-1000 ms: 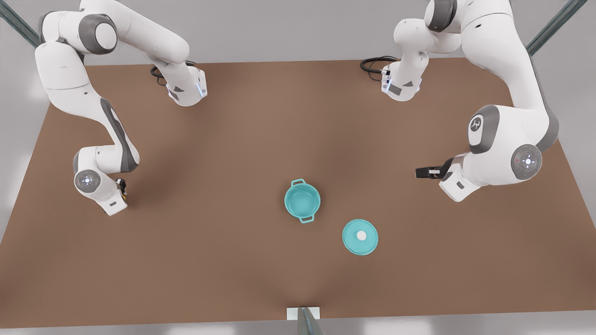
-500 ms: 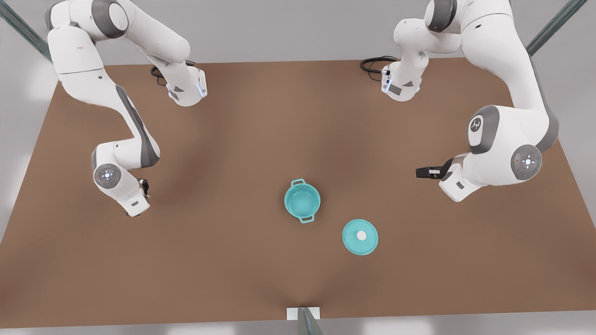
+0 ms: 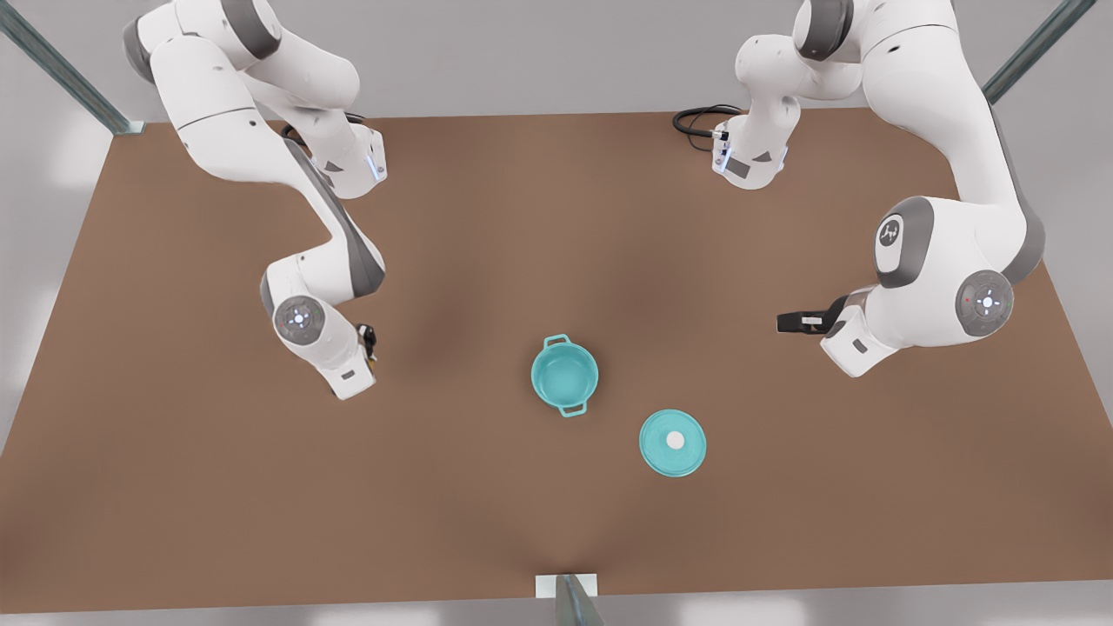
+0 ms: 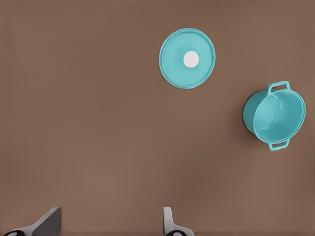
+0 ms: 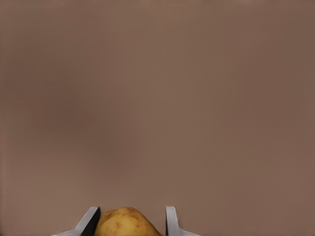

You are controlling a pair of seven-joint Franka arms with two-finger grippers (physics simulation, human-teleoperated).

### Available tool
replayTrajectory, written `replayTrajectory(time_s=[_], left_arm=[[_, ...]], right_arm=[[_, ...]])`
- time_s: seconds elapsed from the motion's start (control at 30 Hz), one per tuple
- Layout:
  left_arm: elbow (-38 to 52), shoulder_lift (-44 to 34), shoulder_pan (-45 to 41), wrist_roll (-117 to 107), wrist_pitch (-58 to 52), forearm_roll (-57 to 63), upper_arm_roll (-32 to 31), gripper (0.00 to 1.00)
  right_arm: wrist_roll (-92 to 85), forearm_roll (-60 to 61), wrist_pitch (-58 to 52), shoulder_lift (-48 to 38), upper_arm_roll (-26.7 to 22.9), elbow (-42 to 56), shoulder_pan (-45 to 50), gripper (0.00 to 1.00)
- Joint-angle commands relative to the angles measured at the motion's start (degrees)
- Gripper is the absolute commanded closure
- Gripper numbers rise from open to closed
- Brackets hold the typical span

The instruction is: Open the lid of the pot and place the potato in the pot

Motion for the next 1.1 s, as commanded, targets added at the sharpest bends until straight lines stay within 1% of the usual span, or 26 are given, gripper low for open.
replayTrajectory(time_s=[0.0, 0.07, 0.17, 0.23, 0.27, 0.4, 0.5, 0.63, 0.73, 0.93, 1.0, 1.07], left_arm=[[0.0, -0.1, 0.0, 0.1, 0.0, 0.0, 0.0, 0.00], [0.0, -0.1, 0.1, 0.1, 0.0, 0.0, 0.0, 0.00], [0.1, -0.1, 0.2, 0.1, 0.0, -0.1, 0.0, 0.00], [0.1, -0.1, 0.2, 0.1, 0.0, -0.1, 0.0, 0.00], [0.1, -0.1, 0.2, 0.1, 0.0, -0.1, 0.0, 0.00], [0.1, 0.0, 0.2, 0.0, 0.0, -0.1, 0.0, 0.00], [0.1, 0.0, 0.2, 0.0, 0.0, -0.1, 0.0, 0.00], [0.1, 0.0, 0.2, 0.0, 0.0, -0.1, 0.0, 0.00], [0.2, 0.0, 0.2, 0.0, 0.0, -0.1, 0.0, 0.00], [0.6, 0.2, 0.3, -0.7, 0.1, -0.3, 0.0, 0.00], [0.6, 0.3, 0.1, -1.7, 0.1, -0.3, 0.0, 0.00], [0.6, 0.3, 0.2, -1.8, 0.1, -0.3, 0.0, 0.00]], right_arm=[[21.8, 2.7, -2.4, 0.4, 0.0, 1.4, 1.8, 0.42], [25.4, 4.2, -5.1, 2.4, -0.4, 5.5, 5.0, 0.42], [29.3, 5.9, -5.8, 4.0, -3.5, 9.3, 10.2, 0.42], [29.7, 9.2, -6.7, 4.5, -9.5, 11.7, 17.4, 0.42], [31.0, 10.6, -7.5, 5.4, -11.5, 13.8, 20.2, 0.42], [38.0, 11.5, -8.2, 10.9, -11.6, 21.0, 23.9, 0.42], [41.7, 14.7, -8.2, 12.6, -12.9, 22.9, 27.6, 0.42], [44.4, 21.1, -8.2, 14.9, -21.1, 27.2, 37.0, 0.42], [47.6, 23.0, -8.2, 18.0, -22.5, 31.6, 40.0, 0.42], [52.2, 26.5, -7.3, 24.1, -23.7, 39.1, 43.6, 0.43], [52.9, 27.4, -7.0, 26.0, -25.2, 41.3, 44.7, 0.43], [54.8, 28.8, -4.5, 28.4, -25.8, 43.7, 45.8, 0.43]])
